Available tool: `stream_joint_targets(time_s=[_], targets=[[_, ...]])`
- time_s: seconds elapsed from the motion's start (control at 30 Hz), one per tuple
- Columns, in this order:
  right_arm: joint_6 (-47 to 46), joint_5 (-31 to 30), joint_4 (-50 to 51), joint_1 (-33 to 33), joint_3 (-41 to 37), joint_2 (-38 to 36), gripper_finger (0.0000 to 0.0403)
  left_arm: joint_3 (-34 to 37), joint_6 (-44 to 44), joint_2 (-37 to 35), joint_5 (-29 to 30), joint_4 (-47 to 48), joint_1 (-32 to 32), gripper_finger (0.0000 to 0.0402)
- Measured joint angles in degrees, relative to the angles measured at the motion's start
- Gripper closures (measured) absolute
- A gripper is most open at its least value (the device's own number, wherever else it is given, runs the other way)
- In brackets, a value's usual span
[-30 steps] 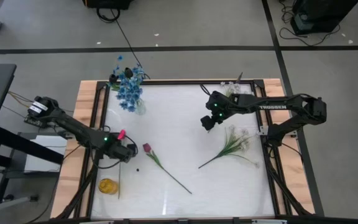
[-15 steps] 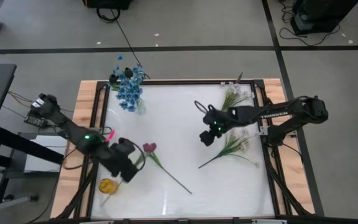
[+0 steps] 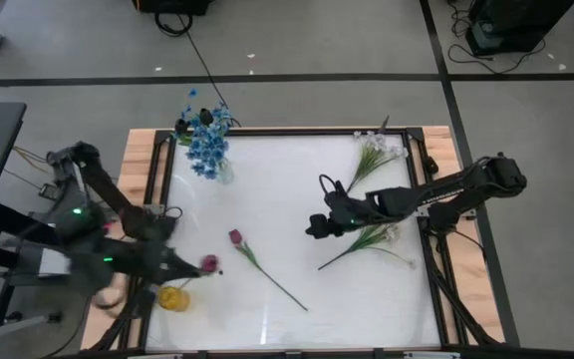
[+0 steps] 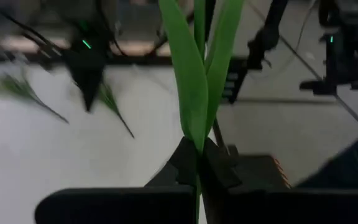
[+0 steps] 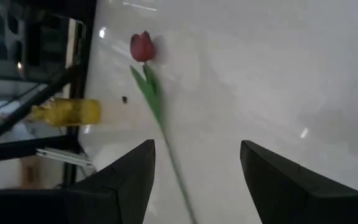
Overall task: Sort flowers into vase by color
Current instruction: Put the left red tulip into the yellow vase
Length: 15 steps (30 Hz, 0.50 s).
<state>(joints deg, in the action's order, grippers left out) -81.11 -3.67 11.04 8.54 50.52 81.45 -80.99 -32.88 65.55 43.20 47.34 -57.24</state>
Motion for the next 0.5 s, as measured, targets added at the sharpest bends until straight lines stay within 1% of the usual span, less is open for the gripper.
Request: stream_joint_targets(time_s=[0.1, 0.23, 0.37, 0.5], targets=[[-4.7, -3.3, -2.1, 3.6, 0.0, 0.0, 0.0159, 1.7, -0.4, -2.4, 10.2, 0.2, -7.4, 0.0397], [-10.6, -10.3, -2.4, 8.5, 0.0, 0.0, 0.0159, 7.3, -5.6, -5.0, 20.6, 0.4, -17.1, 0.0397], [-16.1, -15.8, -2.4, 12.3, 0.0, 0.0, 0.0159, 11.9, -11.9, -6.5, 27.0, 0.2, -24.0, 0.0397], [-19.6, -19.0, -2.4, 14.5, 0.0, 0.0, 0.0159, 12.8, -14.2, -6.5, 30.6, 0.1, -28.4, 0.0397]])
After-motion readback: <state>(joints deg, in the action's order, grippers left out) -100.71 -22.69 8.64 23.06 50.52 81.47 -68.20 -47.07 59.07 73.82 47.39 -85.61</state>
